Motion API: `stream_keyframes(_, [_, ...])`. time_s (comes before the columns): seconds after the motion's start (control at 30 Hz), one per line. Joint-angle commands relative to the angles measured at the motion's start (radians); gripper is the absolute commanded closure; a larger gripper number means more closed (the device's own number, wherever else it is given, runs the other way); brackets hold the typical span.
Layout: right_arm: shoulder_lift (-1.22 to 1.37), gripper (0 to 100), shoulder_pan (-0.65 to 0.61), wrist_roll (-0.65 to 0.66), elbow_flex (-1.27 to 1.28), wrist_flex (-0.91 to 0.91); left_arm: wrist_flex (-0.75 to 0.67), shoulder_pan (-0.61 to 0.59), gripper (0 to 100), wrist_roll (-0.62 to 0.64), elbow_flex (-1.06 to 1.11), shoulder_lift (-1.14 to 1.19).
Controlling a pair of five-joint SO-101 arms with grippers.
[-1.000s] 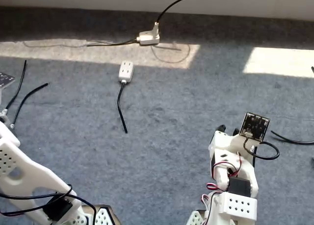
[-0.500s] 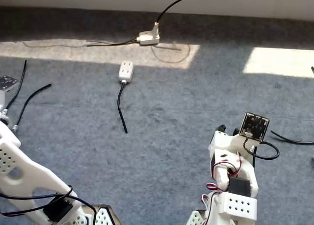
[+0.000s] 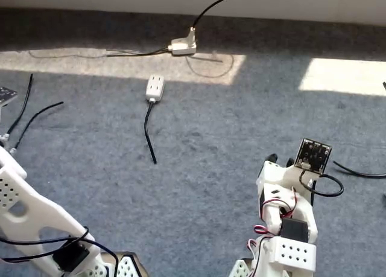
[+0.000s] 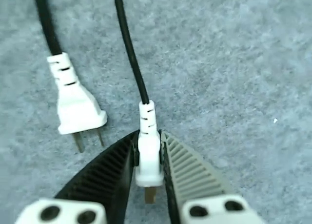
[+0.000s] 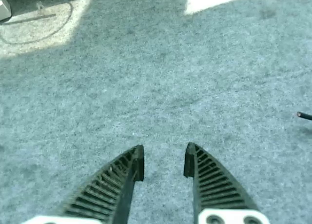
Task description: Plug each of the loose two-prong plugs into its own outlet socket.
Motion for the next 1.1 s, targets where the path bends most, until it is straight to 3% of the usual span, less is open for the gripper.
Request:
stream_keyframes(0.0, [-0.007,84.6,-0.002,0.009,0.038,-0.019,0.069,0.09,100,0.146,-0.196,-0.071])
stream_keyframes(0.27, [-0.007,84.6,-0.001,0.009,0.038,-0.019,0.069,0.374,100,0.608,-0.13,-0.412])
stream_keyframes(0.5, [-0.007,84.6,-0.002,0.009,0.038,-0.019,0.064,0.8,100,1.111,0.11,-0.746])
stream_keyframes(0.6, [-0.007,84.6,-0.002,0.009,0.038,-0.019,0.048,0.974,100,1.367,0.159,-0.812])
stream_keyframes(0.7, [-0.007,84.6,-0.004,0.009,0.038,-0.019,0.009,1.122,100,1.54,0.162,-0.832])
stream_keyframes(0.9, [-0.007,84.6,-0.005,0.011,0.039,-0.019,-0.058,1.455,100,1.617,0.16,-0.84])
stream_keyframes(1.07, [-0.007,84.6,-0.001,0.011,0.038,-0.019,-0.161,1.62,100,1.617,0.159,-0.842])
